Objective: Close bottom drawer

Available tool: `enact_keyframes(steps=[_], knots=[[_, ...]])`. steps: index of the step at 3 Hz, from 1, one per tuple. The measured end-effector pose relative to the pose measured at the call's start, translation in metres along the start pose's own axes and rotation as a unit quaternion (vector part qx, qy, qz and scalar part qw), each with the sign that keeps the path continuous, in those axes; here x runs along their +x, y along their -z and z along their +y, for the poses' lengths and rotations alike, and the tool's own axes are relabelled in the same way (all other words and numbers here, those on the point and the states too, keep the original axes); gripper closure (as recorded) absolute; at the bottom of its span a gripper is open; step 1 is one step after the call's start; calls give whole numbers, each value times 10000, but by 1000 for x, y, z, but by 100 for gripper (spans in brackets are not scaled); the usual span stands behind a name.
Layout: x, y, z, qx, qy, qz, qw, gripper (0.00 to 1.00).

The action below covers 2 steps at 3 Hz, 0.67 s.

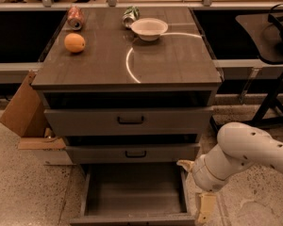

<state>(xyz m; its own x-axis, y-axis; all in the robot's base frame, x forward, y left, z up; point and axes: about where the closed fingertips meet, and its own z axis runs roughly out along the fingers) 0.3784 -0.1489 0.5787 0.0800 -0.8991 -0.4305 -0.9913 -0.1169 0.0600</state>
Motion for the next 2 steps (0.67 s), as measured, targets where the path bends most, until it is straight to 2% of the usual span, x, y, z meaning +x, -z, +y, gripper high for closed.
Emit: enact_keyframes(steps=[1,2], knots=[[0,0,0,-1,1,0,10000,0],[6,-23,-5,-136,162,-43,9998,0]])
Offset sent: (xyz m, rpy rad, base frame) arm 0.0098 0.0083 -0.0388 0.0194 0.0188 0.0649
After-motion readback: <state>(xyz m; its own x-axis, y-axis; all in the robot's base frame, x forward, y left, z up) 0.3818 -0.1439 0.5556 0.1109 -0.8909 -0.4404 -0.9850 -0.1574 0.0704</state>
